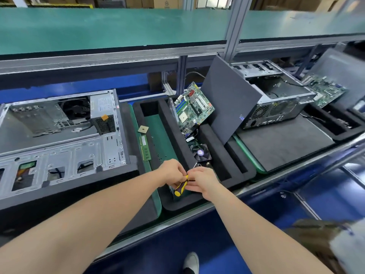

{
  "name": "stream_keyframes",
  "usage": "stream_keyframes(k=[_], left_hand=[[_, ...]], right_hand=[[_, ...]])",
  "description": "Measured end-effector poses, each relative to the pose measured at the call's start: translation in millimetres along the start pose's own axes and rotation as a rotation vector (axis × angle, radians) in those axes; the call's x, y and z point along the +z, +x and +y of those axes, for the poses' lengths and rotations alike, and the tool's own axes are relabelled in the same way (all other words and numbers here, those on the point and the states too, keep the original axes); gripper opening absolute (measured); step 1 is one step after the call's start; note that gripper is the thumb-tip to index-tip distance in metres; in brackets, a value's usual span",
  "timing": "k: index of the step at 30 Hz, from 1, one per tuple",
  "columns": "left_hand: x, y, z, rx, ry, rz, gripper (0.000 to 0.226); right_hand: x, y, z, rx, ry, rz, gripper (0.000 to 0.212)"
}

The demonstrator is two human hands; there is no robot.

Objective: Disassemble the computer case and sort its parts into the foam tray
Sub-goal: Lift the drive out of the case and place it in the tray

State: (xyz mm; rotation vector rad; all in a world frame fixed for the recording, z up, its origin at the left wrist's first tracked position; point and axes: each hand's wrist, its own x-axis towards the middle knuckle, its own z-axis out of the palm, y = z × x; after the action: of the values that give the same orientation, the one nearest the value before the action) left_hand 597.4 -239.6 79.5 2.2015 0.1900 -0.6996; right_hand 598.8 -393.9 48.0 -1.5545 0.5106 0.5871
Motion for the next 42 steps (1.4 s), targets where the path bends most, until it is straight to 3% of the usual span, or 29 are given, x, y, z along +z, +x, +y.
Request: stream_keyframes(k=[11, 16, 20, 27, 31, 33, 36, 39, 42], left_hand=[[3, -9, -22, 0.027, 0.104, -0.031, 0.021], [-6, -10, -13, 0.027, 0.233, 0.001, 0.031], [-22, -9, 1, 0.094, 0.287, 0.142, 0.033], [-80, -32, 29, 0.266, 0.069, 0.536, 0.029], [-123, -62, 22, 0.360, 0.041, 0.809, 0.029], [-142, -79, 7, 0.334, 0.043, 0.946, 0.028], [-171, -105, -33, 0.195, 0.108, 1.134, 0.024], [-191, -128, -86, -0.020, 0.270, 1.168, 0.022], [-198, -144, -139, -0.146, 0.384, 1.097, 0.028]], right_hand=[[4, -7, 12, -0.087, -0.286, 0.081, 0.011], [6, -4, -4, -0.141, -0.562, 0.202, 0.010], [11, 3, -23, -0.211, -0.632, 0.252, 0.010], [60, -2, -80, -0.469, -0.575, 0.233, 0.015], [112, -22, -120, -0.771, -0.523, 0.157, 0.006], [142, -31, -136, -0.952, -0.544, 0.095, 0.008], [190, -42, -152, -1.139, -0.691, -0.131, 0.013], [232, -46, -154, -1.242, -0.919, -0.384, 0.022], [259, -42, -145, -1.210, -1.131, -0.465, 0.042]])
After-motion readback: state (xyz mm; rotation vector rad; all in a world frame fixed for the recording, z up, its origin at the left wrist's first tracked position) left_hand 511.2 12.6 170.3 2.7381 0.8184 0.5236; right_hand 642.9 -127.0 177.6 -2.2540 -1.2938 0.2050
